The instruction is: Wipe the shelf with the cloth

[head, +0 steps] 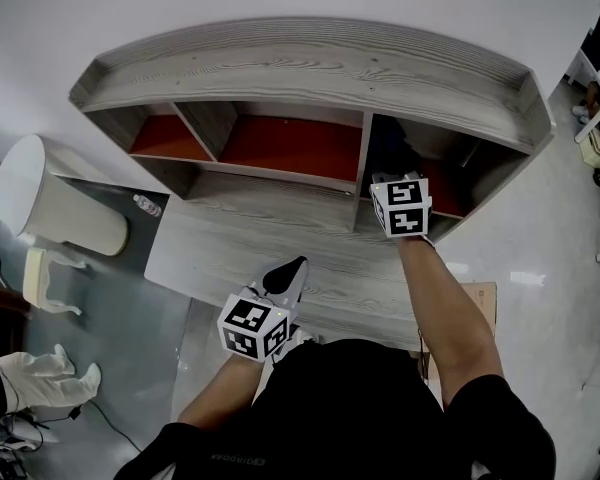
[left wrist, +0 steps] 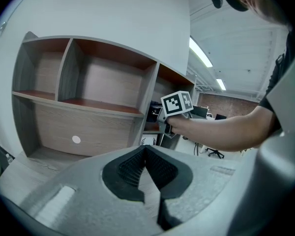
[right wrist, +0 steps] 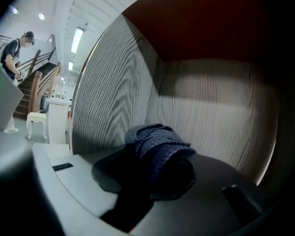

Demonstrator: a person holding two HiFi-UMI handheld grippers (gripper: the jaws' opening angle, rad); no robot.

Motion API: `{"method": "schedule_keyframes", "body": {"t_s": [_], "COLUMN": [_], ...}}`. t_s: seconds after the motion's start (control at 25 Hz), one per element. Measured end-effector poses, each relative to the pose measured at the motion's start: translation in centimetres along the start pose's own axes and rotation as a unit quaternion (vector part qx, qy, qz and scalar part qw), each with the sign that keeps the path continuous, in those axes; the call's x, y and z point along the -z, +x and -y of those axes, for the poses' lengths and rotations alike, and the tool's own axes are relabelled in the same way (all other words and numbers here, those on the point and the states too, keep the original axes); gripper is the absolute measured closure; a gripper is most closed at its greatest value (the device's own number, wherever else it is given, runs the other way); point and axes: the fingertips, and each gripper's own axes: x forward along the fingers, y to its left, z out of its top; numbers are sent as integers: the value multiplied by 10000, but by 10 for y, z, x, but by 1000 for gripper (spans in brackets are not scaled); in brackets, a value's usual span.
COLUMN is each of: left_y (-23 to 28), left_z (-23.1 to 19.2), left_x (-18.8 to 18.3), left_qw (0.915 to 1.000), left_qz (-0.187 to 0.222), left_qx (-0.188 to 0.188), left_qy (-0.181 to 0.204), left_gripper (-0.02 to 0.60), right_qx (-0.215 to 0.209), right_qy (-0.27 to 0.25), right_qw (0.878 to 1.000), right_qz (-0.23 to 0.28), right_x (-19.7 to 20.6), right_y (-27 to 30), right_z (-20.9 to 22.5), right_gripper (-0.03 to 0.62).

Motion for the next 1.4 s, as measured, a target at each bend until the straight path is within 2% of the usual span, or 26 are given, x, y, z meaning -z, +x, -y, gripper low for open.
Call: {"method": "schedule_keyframes", "body": {"t_s": [0.72, 1.4], "left_y": [4, 16], "left_z": [4, 16], "left_x": [0, -3], "left_qw": [10000, 9994], "left_qz": [-69, -127], "left_qx": [54, 276], "left_qy": [21, 162], "left_gripper": [574, 574], "right_qx": [68, 969], "right_qy": [18, 442], "right_qw": [9992, 9925], "right_qz": [-388, -605], "right_x": [26, 52], "right_y": [14, -17], "right_z": [8, 77], "right_gripper": [494, 494]}}
